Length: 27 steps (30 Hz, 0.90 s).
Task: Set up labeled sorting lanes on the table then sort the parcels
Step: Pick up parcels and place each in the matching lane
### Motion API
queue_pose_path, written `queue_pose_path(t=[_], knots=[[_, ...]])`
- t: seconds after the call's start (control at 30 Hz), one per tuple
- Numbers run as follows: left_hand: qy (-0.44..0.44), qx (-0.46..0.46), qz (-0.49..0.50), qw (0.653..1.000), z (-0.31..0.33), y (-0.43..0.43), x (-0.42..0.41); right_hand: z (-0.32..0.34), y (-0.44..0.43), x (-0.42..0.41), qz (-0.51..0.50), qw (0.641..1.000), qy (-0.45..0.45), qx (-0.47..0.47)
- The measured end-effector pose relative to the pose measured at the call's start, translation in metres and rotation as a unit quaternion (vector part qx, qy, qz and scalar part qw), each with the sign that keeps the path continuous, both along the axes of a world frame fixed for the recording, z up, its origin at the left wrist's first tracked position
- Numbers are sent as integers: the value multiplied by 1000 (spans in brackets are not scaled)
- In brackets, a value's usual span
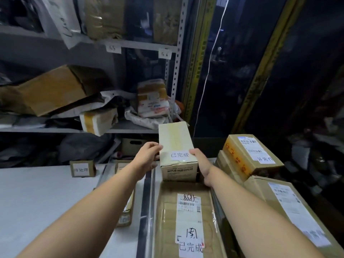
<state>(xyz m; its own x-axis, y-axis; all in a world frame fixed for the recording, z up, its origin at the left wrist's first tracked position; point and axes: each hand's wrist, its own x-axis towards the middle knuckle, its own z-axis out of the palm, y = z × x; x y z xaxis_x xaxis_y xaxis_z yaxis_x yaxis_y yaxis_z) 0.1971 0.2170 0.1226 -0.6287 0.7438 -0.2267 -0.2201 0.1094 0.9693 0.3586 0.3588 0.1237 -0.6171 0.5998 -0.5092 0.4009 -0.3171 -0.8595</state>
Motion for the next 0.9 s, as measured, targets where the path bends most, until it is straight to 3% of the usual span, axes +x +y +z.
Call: queue_pose_path(t=[0.7,0.9], knots=[[62,-28,60,996,27,-40,57,30,-35,40,-21,988,38,151],[121,-52,52,990,30,-61,82,35,-63,48,-43,967,44,246]])
